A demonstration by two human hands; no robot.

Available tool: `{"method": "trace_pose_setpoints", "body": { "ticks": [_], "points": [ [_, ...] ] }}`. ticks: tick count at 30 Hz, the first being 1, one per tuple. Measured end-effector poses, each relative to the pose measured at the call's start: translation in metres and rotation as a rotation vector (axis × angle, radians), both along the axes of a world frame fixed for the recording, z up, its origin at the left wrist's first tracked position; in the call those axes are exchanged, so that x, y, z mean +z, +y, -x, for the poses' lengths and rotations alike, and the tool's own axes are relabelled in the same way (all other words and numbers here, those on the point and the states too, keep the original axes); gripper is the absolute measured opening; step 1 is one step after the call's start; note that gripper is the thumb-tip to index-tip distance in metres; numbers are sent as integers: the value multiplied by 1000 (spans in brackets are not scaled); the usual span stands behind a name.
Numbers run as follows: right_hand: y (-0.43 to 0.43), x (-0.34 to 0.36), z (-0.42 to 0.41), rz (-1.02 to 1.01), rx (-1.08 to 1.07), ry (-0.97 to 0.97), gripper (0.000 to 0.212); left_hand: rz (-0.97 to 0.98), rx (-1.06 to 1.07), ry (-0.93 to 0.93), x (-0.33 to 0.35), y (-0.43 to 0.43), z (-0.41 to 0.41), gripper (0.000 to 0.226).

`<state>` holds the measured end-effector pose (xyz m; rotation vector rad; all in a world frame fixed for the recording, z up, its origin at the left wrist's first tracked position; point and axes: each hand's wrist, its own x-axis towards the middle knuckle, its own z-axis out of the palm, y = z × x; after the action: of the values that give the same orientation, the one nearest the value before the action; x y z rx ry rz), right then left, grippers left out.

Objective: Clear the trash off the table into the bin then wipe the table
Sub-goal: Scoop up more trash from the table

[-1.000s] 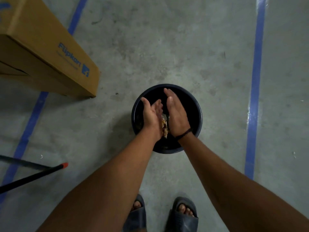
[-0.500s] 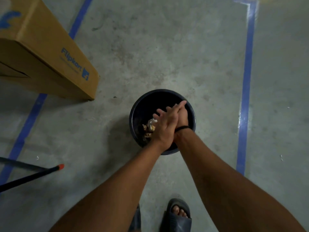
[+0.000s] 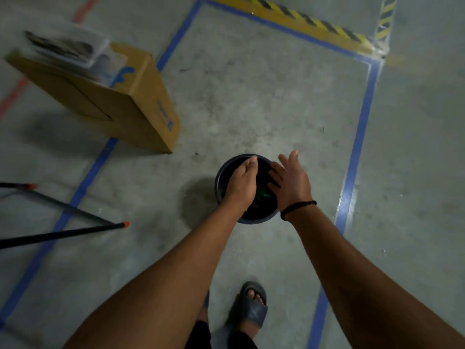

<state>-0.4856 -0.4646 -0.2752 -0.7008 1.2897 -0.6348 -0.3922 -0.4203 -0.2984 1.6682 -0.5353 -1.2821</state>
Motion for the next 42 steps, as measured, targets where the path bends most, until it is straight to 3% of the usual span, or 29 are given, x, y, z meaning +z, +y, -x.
{"method": "trace_pose_setpoints", "body": {
  "ticks": [4,12,15,18,21,25,28,32,37,41,42],
  "points": [
    [37,113,-15,205,60,33,61,113,89,25,116,45,-29,46],
    [132,327,-109,485,347,-237,57,456,385,-69,358,147,-95,44],
    [167,377,-141,558,446,-318,48,537,529,-172,414,199,-130,46],
    [216,419,-175,633,503,-426,59,625,679,-264,452,254,-156,54],
    [275,447,-209,711,676,-452,76,686,836,-300,475,309,-173,62],
    [348,470,-245,743,818,-490,74,684,947,-360,495,383,-194,44],
    [391,480,-266,714,848,-544,86,681,990,-426,501,435,-209,44],
    [430,478,-288,706,904,-538,58,623,1027,-520,498,486,-227,54],
    [457,466,-327,673,965,-521,51,585,1124,-543,491,526,-251,55],
    [472,448,-366,717,1052,-504,87,504,1196,-550,473,554,-280,48],
    [473,441,-377,720,1073,-490,88,479,1219,-553,467,562,-289,50]
  ]
}}
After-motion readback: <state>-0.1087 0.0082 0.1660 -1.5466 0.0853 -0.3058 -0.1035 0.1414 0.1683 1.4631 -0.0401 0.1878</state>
